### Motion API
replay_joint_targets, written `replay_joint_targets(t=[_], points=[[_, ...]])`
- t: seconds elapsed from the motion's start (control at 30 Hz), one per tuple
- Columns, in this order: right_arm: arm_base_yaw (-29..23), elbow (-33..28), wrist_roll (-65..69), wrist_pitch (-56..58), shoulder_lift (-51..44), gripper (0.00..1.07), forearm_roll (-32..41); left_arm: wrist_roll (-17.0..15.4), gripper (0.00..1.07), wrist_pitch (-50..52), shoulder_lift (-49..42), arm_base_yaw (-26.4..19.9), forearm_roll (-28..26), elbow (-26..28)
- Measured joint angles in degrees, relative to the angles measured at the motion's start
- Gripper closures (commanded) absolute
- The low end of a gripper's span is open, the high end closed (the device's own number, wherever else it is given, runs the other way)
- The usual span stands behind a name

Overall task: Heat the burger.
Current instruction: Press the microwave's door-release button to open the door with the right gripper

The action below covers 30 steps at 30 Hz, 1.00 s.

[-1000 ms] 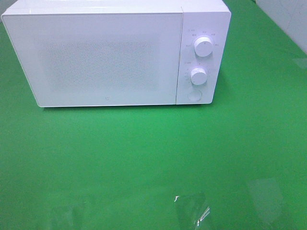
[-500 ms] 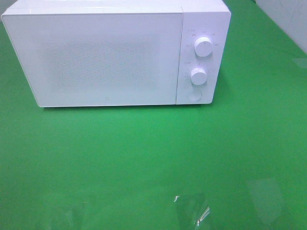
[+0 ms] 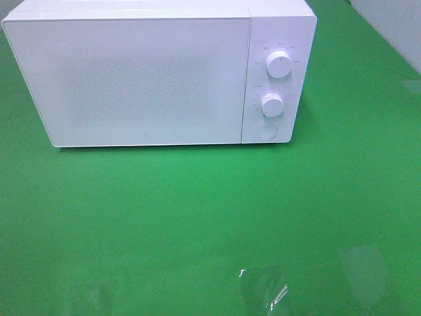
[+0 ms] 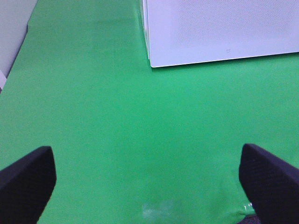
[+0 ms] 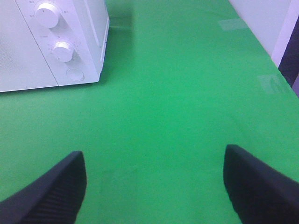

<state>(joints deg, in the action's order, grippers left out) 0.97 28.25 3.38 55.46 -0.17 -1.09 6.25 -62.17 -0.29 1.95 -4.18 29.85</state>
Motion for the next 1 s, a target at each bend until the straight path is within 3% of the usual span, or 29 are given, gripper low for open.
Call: replay_joint_targets(t=[0.33,1.0], points=[[0.00,1.43,-0.06,-2.75,1.38,0.31,0.00,0.00,0.07,0.00,0.00,0.00,0.00,0.00],[0.00,1.60,-0.40,-27.22,24.52,0.31,0.00,0.00,0.07,0.00,0.00,0.00,0.00,0.00]])
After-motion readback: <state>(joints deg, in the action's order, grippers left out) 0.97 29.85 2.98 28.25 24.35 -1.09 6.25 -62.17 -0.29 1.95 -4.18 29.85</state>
